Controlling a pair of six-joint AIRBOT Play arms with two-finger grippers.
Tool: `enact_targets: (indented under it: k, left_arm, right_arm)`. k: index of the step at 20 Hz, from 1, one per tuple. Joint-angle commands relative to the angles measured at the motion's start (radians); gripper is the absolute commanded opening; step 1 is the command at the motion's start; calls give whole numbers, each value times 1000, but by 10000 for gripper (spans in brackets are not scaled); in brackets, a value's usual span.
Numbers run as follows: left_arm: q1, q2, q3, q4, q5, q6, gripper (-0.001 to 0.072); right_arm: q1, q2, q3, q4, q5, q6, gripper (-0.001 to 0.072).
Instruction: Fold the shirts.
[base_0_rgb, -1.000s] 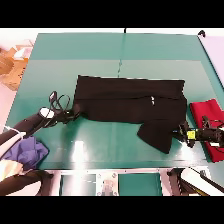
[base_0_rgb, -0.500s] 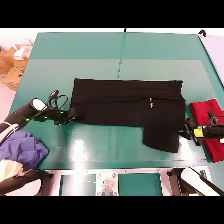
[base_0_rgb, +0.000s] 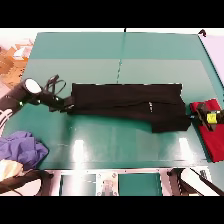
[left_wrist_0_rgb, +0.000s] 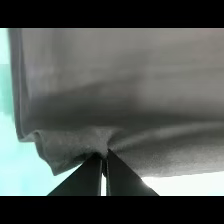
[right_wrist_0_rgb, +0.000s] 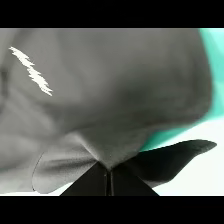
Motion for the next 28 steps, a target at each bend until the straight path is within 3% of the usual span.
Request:
enact_targets:
  k: [1,10,13,14,15,16,18,20,23,25,28]
  left_arm:
    - [0,-61,147,14,-13,-9,21]
    - [0,-455,517,-10,48,-60,21]
    - [0,-571,605,-97,121,-11,24]
    - [0,-591,616,-137,163,-7,45]
    - [0,-596,616,-164,216,-7,294]
    - [3,-593,620,-171,257,-7,702]
    - [38,-593,687,-156,214,13,715]
    - [89,-593,779,-141,112,11,715]
    - [158,-593,887,-143,-4,7,715]
    - [177,-593,912,-159,-61,3,715]
    - [173,-593,912,-192,-122,3,714]
  right_arm:
    - [79,-121,150,76,-53,3,14]
    - [222,-678,652,160,-126,18,16]
    - [249,-825,751,169,-127,17,18]
    - [254,-857,770,168,-130,17,86]
    - [254,-879,787,168,-138,16,267]
    - [250,-887,803,167,-137,-8,395]
    - [224,-884,855,167,-92,-80,433]
    - [171,-884,919,162,27,-145,539]
    - [96,-887,931,155,146,-222,540]
    - [62,-888,905,148,157,-283,609]
    - [34,-913,894,148,169,-343,644]
